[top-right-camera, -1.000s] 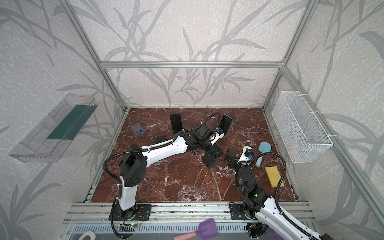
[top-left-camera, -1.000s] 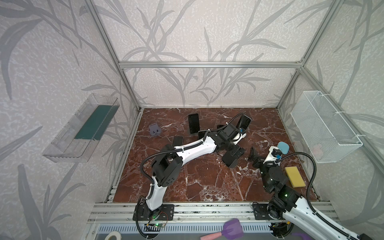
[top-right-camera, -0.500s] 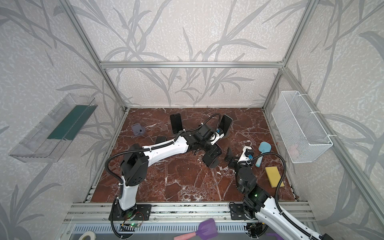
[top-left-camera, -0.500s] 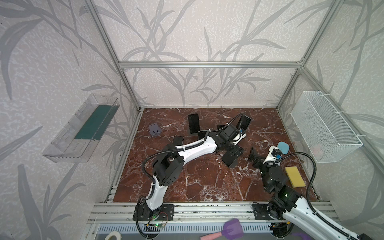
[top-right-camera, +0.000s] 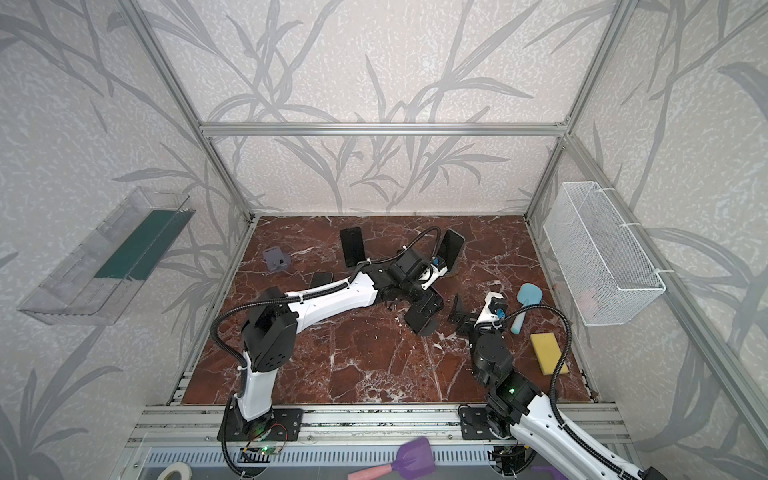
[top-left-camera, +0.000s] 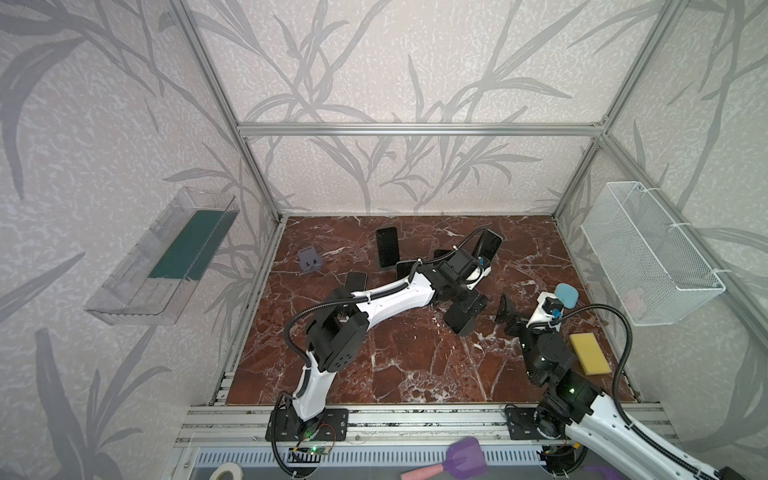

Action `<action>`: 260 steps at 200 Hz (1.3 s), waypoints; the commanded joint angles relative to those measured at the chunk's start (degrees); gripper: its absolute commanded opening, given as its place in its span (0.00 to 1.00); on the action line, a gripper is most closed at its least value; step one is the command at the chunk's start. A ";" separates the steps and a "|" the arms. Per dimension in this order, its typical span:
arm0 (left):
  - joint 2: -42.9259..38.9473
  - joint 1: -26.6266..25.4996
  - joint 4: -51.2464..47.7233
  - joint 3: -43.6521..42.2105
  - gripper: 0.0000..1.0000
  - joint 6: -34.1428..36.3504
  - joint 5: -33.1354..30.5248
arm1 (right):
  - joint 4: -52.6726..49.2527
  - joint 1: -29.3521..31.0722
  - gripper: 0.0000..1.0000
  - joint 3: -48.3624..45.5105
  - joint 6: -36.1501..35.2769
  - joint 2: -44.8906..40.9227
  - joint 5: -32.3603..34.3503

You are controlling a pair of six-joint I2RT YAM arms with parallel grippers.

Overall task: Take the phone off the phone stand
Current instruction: 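Lift the purple-framed phone up off its dark round stand with the left gripper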

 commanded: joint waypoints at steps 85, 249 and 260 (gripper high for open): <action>0.56 -0.42 -0.15 -0.74 0.90 -0.60 -0.34 | 0.41 -0.15 0.99 1.01 0.26 -0.45 -0.09; 1.12 -1.04 -2.41 -0.66 0.80 1.30 -2.09 | 0.44 -0.15 0.99 1.01 0.31 -0.43 -0.48; 1.00 -1.13 -2.54 -0.79 0.79 1.37 -2.33 | 0.40 -0.14 0.99 1.01 0.31 -0.40 -0.61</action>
